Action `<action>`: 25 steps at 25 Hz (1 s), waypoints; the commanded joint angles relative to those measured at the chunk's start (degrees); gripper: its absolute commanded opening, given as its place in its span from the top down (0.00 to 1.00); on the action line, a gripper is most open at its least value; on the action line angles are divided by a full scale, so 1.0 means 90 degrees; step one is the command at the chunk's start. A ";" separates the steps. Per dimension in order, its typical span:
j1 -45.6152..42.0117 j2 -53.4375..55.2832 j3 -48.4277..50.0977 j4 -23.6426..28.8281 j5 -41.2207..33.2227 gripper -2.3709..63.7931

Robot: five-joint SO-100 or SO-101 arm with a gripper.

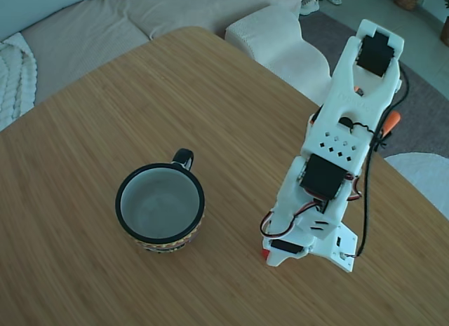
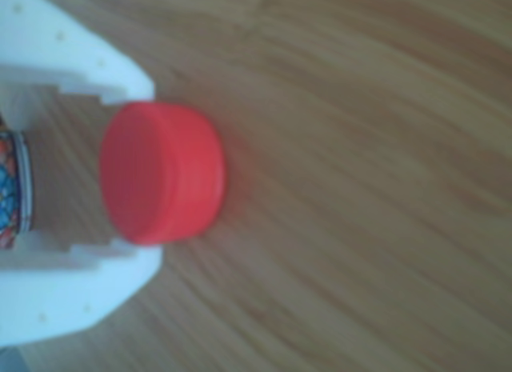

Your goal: Grasp a red cap and put it in the cup.

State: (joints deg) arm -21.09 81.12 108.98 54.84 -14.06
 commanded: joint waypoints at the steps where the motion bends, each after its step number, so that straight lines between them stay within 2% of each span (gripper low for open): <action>1: 0.0059 0.0205 -0.0469 0.0205 0.0049 0.84; 5: 0.0342 0.0205 -0.0996 0.0596 0.0049 0.80; 10: 0.0557 0.0205 -0.1670 0.1055 0.0049 0.79; 18: 0.0566 0.0215 -0.2705 0.1680 0.0059 0.79; 25: 0.0654 0.0215 -0.3760 0.2344 0.0146 0.73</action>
State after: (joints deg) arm -15.91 81.04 80.33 75.06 -13.01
